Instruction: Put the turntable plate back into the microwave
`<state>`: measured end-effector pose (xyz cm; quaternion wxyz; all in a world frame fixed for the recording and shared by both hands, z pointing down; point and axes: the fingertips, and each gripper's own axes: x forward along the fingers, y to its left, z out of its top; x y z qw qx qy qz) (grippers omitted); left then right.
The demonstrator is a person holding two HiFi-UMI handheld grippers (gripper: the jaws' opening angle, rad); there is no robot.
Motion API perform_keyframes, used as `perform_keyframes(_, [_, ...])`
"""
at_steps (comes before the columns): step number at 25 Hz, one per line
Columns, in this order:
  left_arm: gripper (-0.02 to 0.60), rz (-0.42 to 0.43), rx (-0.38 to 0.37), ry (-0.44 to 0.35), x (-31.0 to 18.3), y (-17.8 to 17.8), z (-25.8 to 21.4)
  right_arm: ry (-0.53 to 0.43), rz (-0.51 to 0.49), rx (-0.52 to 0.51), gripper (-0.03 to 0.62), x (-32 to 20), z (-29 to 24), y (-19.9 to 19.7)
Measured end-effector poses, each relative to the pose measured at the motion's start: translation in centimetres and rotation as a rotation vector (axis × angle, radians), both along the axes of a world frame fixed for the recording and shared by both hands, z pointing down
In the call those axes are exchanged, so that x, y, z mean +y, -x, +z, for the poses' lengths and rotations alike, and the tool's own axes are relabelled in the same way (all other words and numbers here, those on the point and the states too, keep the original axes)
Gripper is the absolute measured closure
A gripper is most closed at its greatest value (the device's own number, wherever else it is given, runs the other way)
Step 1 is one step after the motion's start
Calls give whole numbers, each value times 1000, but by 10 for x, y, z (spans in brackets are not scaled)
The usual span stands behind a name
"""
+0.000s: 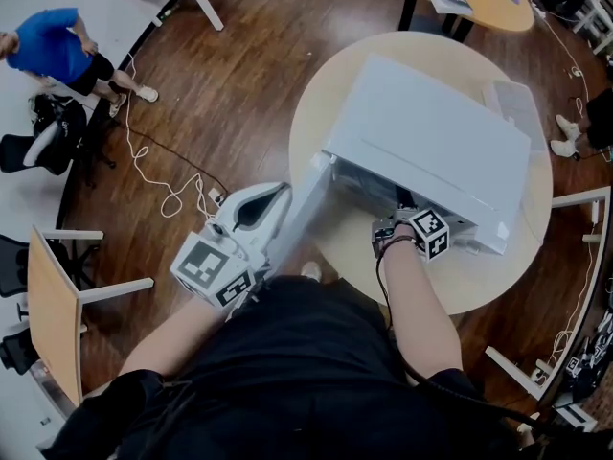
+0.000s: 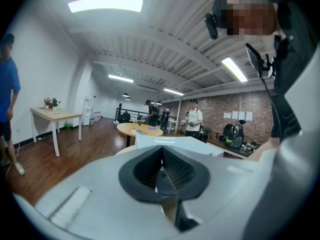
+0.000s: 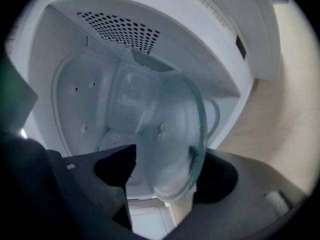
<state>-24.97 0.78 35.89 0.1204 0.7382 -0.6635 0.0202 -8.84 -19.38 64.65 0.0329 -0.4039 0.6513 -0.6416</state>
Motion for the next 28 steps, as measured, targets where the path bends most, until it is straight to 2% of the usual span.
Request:
perform_keyframes(5, [584,2,-1,-7,1,-4,-2,20,-12,-4,255,8,3,-3])
perform_keyframes(10, [584,2,-1,-9,2,-10,0,94,11,-4,233,27,23,-18])
perform_keyframes(19, [584,26,13,-17,-3,-24,4,45,-29,-40,233,31,7,-29])
perform_keyframes(28, [584,64,32,-30,-17,-49,11,-57,-137,5,233,49,-20,-71])
